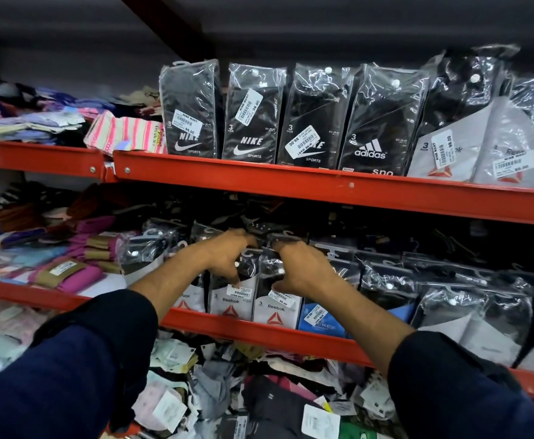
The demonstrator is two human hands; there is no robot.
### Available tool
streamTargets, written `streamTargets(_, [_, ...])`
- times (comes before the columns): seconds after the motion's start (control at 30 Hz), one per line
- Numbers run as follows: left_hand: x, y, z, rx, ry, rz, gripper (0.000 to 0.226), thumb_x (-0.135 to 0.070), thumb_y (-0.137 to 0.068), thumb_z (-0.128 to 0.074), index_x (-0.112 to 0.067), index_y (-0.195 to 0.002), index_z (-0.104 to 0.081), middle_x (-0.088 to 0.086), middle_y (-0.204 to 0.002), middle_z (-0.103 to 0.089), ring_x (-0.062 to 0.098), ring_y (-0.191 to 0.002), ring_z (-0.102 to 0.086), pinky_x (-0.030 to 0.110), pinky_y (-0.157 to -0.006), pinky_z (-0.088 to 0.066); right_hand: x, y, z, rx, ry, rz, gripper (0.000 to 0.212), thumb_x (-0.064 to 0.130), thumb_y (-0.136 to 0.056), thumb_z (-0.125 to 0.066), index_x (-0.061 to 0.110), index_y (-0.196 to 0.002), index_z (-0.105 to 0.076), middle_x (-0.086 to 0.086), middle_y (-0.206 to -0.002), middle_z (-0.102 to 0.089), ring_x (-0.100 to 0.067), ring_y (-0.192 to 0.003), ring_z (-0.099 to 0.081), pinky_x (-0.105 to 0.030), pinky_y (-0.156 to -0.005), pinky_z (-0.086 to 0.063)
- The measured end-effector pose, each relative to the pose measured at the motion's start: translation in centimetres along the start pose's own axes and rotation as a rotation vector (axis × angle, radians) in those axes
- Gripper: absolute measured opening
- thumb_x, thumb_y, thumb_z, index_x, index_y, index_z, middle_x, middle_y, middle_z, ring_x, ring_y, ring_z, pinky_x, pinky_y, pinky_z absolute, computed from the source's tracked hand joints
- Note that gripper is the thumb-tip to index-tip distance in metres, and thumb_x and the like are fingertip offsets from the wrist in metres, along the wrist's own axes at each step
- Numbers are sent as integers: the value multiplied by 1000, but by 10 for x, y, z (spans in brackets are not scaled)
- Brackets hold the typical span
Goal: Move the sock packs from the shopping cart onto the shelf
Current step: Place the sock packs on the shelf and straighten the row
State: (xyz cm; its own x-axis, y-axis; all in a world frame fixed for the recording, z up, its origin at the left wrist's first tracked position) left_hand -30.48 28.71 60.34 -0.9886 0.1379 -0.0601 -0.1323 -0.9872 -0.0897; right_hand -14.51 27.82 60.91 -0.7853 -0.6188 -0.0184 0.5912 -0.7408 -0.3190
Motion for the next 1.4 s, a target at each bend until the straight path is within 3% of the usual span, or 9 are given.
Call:
streamTargets(0.17, [-5,14,9,-3,-42,-55,113,-40,-59,-95,-11,-152,-38,10,-149,-47,29,-137,-45,37,-115,-39,6,13,11,-94,-25,60,59,45,-97,-55,7,-141,-46,-15,-126,-66,-37,-113,-62,-40,-89,-47])
streamTargets(0.37, [-5,28,2,-132,-71,-45,64,-16,-83,-77,-27,-141,-53,8,-130,-69,30,-115,-67,43,-94,-56,11,20,-2,-144,-8,10,22,17,-101,-51,9,-121,-56,-15,-118,-68,-38,-101,-67,-37,-70,-45])
streamTargets(0.53, [-5,39,-2,-254,-62,-48,62,1,-85,-71,-25,-139,-55,6,-138,-65,27,-121,-64,36,-93,-53,6,20,-21,-235,-36,-13,38,-3,-90,-58,11,-125,-55,-11,-120,-68,-32,-100,-67,-35,-66,-43])
streamTargets(0.63, [2,40,-6,-257,-18,-48,61,4,-83,-72,-26,-134,-56,9,-127,-70,29,-113,-67,42,-89,-57,2,16,-32,-256,-48,-5,50,-4,-90,-60,13,-136,-50,-13,-126,-66,-31,-111,-64,-38,-82,-55])
streamTargets(0.77, [2,37,-9,-269,-3,-65,74,10,-76,-64,-30,-137,-50,10,-119,-70,31,-109,-67,49,-88,-57,1,27,-26,-279,-36,51,51,17,-103,-46,10,-153,-35,-13,-159,-39,-30,-152,-26,-42,-126,-16])
streamTargets(0.87, [-16,39,-15,-296,-68,-79,81,-4,-82,-61,-29,-153,-33,6,-154,-48,34,-139,-44,59,-118,-31,-14,47,-18,-401,-13,-58,55,35,-106,-34,9,-155,-32,-15,-163,-30,-34,-155,-14,-48,-127,-8])
streamTargets(0.97, [-33,42,-28,-302,-75,-80,74,-25,-97,-55,-33,-160,-17,0,-170,-19,37,-153,-19,65,-123,-12,-34,63,-28,-383,-10,-205,61,44,-105,-29,9,-155,-31,-18,-163,-28,-39,-154,-14,-51,-126,-8])
streamTargets(1.2, [-38,42,-41,-381,-73,-90,63,-44,-103,-42,-31,-160,-18,-1,-168,-25,33,-153,-24,66,-122,-14,-49,65,-41,-307,-50,-159,62,46,-106,-28,10,-156,-27,-16,-162,-32,-32,-153,-20,-44,-128,-5])
streamTargets(1.4, [-35,42,-47,-388,-76,-92,66,-47,-101,-39,-31,-160,-15,-1,-168,-23,35,-153,-22,67,-122,-12,-72,83,-30,-463,-8,-267,68,54,-104,-22,11,-156,-30,-16,-166,-21,-33,-156,-3,-50,-126,1])
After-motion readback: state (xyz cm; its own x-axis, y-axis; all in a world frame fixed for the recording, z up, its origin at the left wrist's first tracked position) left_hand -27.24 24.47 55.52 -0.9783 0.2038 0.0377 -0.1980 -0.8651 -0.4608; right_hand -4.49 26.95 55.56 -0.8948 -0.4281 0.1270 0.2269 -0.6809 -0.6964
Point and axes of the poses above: each hand's wrist, its own y-axis away from the middle knuckle, its own z-axis out of the back of the hand, x = y × z, the point moved 5 cm from there along -y, towards the middle knuckle
